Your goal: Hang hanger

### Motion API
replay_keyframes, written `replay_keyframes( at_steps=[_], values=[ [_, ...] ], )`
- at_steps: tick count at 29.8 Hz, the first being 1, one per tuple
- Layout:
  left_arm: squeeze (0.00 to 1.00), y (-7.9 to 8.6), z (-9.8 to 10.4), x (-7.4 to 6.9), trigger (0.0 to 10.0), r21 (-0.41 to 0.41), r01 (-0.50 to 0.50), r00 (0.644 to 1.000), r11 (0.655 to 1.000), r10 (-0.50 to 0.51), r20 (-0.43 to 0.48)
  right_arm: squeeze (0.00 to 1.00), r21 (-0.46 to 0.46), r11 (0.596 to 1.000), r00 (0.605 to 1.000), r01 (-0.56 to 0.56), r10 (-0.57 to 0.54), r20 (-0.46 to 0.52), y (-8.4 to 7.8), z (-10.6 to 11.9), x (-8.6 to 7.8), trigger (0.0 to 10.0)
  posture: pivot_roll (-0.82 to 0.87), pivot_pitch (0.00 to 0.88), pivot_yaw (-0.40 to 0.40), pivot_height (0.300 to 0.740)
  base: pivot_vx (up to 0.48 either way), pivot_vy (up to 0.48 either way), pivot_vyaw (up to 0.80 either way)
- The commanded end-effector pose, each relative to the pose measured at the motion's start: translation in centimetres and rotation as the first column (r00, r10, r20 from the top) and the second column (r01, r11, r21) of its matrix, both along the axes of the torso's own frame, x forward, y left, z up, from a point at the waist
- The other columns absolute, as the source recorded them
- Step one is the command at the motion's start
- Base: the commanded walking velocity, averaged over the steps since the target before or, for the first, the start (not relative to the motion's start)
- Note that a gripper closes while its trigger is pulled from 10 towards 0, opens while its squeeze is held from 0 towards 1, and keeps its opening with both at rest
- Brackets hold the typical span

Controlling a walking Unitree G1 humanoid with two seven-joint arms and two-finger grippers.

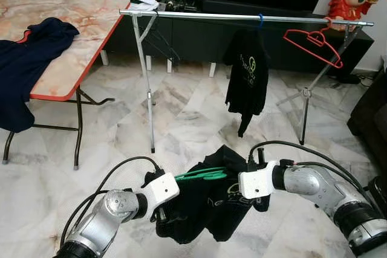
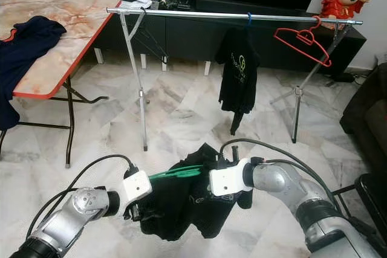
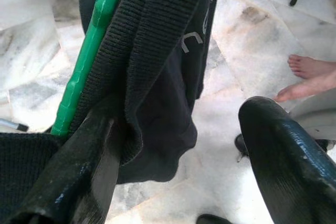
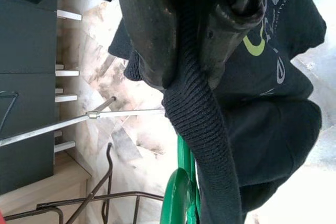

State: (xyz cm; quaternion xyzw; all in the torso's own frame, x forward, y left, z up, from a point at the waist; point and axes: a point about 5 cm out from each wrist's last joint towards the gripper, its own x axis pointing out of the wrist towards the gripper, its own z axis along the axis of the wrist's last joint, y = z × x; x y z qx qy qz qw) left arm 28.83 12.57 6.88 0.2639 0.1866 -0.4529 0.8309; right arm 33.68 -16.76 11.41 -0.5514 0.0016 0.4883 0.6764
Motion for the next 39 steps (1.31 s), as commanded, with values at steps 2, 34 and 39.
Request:
replay_keyframes(
  at_steps=[2,34,39],
  values=[
    [0.0,-0.2,0.2,0.2,10.0,0.014,0.0,0.998,1.0,-0.001,0.055,0.0,0.063,0.998,1.0,0.025,-0.024,-0.014,0.0,0.6,0.2,10.0,0.03,0.102,-0.121,0.74,0.0,0.0,0.0],
    [0.0,0.4,1.2,2.4,0.0,0.06,-0.183,0.929,0.981,0.153,0.337,0.0,0.162,0.986,0.868,0.033,0.052,-0.494,-0.8,-0.5,-2.9,10.0,0.03,0.102,-0.122,0.74,0.0,0.0,0.0],
    [0.0,0.4,1.0,2.3,0.0,0.059,-0.179,0.93,0.982,0.149,0.337,0.0,0.165,0.985,0.866,0.041,0.047,-0.497,-0.7,-0.2,-2.9,10.0,0.03,0.102,-0.12,0.74,0.0,0.0,0.0]
  ],
)
